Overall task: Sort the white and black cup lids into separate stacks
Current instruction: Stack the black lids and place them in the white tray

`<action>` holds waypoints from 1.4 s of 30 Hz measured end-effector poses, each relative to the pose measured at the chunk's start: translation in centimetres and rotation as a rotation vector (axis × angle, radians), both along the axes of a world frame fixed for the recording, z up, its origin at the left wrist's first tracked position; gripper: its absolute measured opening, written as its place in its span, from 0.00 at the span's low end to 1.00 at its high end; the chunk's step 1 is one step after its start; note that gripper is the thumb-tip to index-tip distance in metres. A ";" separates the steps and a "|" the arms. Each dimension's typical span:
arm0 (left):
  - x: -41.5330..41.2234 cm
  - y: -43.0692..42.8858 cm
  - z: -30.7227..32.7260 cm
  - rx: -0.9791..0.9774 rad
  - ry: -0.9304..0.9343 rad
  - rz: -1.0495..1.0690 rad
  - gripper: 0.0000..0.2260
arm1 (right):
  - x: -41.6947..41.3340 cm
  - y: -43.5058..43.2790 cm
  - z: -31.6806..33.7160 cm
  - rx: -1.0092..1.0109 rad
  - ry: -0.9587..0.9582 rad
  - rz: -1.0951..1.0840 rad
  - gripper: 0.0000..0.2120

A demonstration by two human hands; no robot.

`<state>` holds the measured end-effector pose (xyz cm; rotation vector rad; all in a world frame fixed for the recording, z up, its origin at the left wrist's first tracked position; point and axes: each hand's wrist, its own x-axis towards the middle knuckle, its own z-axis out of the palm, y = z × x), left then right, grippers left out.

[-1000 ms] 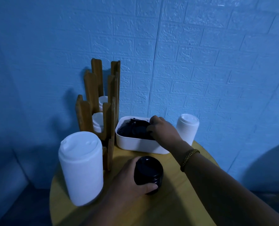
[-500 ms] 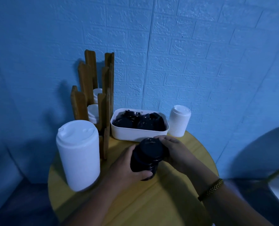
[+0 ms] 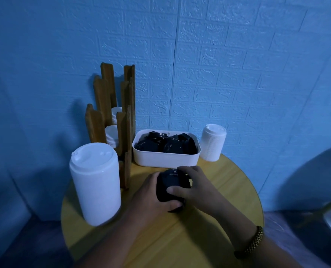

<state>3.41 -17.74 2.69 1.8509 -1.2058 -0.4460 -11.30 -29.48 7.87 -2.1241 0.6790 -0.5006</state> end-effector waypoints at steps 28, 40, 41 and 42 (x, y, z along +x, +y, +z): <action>0.4 -0.6 -0.4 0.052 -0.039 -0.014 0.48 | -0.9 -2.2 -0.2 0.036 -0.014 0.209 0.27; 0.8 -0.6 -0.4 0.057 0.005 -0.030 0.55 | 2.1 -2.1 2.5 -0.208 0.276 0.386 0.24; 0.8 -0.6 -0.5 0.059 0.003 -0.030 0.55 | 2.1 -2.2 2.4 -0.176 0.283 0.387 0.24; 0.8 -0.6 -0.5 0.059 -0.001 -0.027 0.55 | 2.0 -2.0 2.2 -0.172 0.268 0.370 0.24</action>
